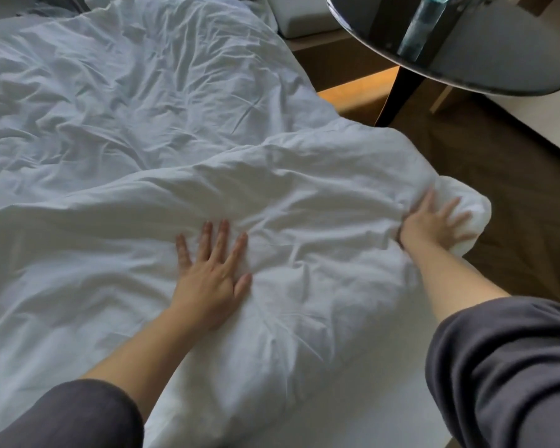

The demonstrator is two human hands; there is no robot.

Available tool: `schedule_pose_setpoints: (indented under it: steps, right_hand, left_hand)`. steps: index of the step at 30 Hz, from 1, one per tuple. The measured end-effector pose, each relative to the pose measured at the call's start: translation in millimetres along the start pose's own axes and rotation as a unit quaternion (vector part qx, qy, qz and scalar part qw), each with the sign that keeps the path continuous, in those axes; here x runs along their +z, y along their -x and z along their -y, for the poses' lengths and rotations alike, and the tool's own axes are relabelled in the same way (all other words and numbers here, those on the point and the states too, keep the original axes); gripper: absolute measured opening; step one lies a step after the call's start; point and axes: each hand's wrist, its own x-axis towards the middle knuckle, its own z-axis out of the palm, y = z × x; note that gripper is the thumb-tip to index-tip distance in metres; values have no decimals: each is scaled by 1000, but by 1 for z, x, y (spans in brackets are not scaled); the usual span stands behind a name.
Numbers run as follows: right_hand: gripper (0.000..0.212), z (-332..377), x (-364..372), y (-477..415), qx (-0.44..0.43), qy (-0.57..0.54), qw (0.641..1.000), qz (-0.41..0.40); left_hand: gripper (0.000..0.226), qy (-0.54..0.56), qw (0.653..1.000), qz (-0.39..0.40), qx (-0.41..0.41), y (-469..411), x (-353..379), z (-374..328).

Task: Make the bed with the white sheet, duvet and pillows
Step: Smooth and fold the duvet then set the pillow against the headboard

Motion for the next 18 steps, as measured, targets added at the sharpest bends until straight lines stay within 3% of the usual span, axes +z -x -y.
schedule_pose_setpoints:
  steps: [2,6,12,15,18]
  right_hand:
    - [60,21,19,18,-95,75,992,29]
    - [67,77,56,87,-232,63,968,69]
    - [69,151,89,254,-490,77,860,122]
    - [68,173,99,325,-547,89,819,147]
    - [66,184,107,388,-590,111,783,160]
  left_hand:
    - [77,-1,1000,-9,0,-1,0,0]
    - [72,-17,1000,-20,-13,15,-3,26]
    - [72,-56,987,-3,-148,89,-12,124]
    - [77,-70,968,4,-242,147,-15,189]
    - [73,-84,965,16,-247,217,-15,242]
